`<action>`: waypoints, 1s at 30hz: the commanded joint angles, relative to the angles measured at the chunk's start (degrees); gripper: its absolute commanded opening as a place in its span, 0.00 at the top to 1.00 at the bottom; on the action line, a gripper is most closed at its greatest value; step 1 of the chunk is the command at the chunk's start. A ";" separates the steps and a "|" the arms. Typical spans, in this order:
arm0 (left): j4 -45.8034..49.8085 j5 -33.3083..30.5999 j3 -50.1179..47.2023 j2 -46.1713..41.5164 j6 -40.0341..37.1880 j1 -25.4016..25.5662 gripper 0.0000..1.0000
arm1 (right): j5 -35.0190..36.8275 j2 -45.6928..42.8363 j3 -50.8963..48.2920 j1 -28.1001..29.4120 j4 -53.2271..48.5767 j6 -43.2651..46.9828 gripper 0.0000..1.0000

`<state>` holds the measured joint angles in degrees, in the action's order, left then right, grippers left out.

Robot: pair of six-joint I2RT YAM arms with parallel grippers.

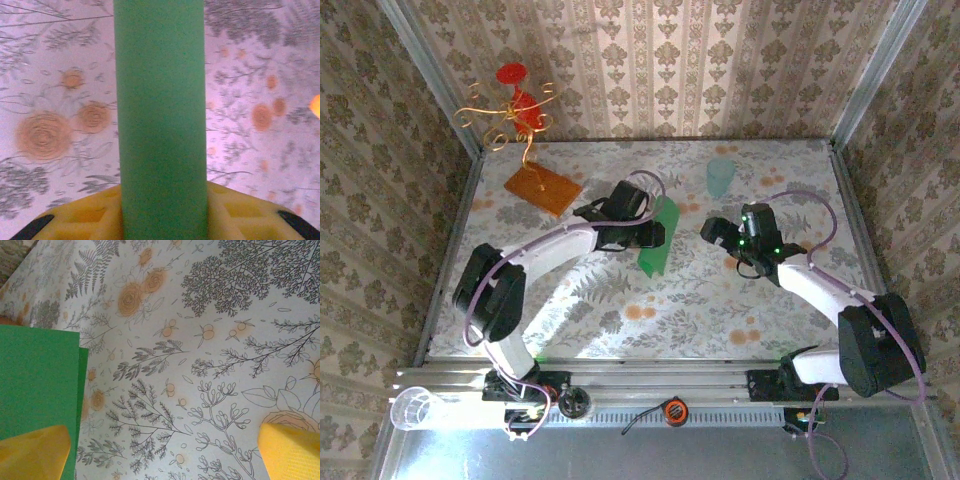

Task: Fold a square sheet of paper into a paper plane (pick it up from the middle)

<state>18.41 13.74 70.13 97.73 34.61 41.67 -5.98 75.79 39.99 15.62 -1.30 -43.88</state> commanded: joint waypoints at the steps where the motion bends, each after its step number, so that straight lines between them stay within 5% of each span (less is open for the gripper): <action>1: -12.61 10.95 -4.41 -1.14 6.77 -1.24 0.60 | -0.05 -1.19 0.20 -0.82 0.41 -1.19 0.02; 5: -19.98 15.22 -7.66 0.18 11.72 -2.03 0.59 | -1.33 -0.42 0.16 -1.06 1.30 0.33 0.02; 14: -20.91 15.72 -10.85 5.65 14.37 -4.24 0.60 | -8.74 3.59 1.94 -1.17 0.22 1.84 0.07; 20: -21.12 14.69 -13.65 6.31 13.66 -5.97 0.60 | -17.17 8.70 2.37 1.45 2.42 0.56 0.22; 30: -16.57 11.12 -13.75 8.06 10.31 -6.28 0.63 | -17.94 18.64 8.07 10.27 4.14 -3.16 0.59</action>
<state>-0.62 26.57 56.53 104.62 47.03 35.55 -22.35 92.05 45.82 24.86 1.26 -45.41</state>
